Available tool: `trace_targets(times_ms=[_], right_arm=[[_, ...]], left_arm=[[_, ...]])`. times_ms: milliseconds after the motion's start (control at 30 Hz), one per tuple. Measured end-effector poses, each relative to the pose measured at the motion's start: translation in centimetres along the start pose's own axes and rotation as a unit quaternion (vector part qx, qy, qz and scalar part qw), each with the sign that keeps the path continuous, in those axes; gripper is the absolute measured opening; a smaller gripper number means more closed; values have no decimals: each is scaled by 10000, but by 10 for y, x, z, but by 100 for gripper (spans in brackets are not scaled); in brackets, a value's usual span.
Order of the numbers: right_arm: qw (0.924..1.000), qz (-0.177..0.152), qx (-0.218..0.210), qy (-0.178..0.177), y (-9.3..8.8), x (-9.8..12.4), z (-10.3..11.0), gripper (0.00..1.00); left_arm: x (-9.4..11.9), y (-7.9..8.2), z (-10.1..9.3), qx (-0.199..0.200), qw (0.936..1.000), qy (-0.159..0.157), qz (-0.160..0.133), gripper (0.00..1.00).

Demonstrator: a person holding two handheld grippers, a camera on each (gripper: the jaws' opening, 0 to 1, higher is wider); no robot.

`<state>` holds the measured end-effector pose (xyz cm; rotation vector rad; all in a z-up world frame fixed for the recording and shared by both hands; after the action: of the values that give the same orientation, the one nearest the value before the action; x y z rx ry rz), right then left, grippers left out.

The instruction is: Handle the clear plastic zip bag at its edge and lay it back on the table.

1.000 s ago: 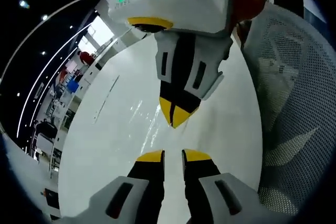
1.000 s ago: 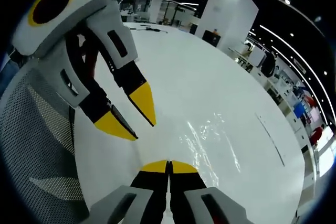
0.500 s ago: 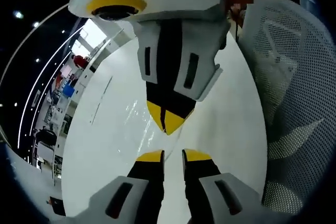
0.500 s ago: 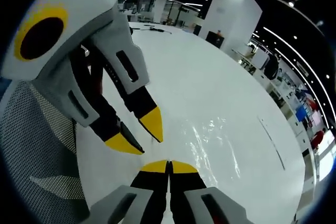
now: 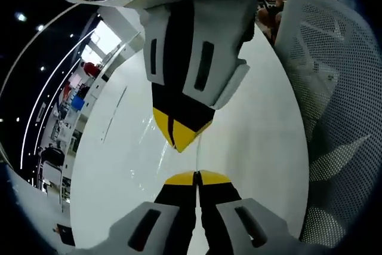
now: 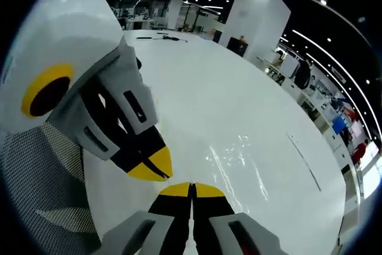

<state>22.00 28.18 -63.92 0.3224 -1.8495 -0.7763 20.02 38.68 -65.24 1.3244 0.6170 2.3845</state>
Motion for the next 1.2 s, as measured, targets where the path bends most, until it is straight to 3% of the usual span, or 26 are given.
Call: trace_targets(times_ms=[1200], right_arm=[[9961, -275, -593, -598, 3, 9, -19, 0]], left_arm=[[1, 1, -18, 266, 9993, 34, 274, 0]])
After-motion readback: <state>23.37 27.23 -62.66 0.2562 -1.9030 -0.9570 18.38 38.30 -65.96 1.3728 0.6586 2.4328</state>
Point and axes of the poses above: the point that each gripper's makers call its tool centre point, and the gripper's own axes: x roughly backward along the fingers, z roughly to its left, y roughly out of its top, the point moved 10 cm from there along x, roughly backward along the fingers, and after that the axes turned 1 degree about y, right-handed, at the moved point
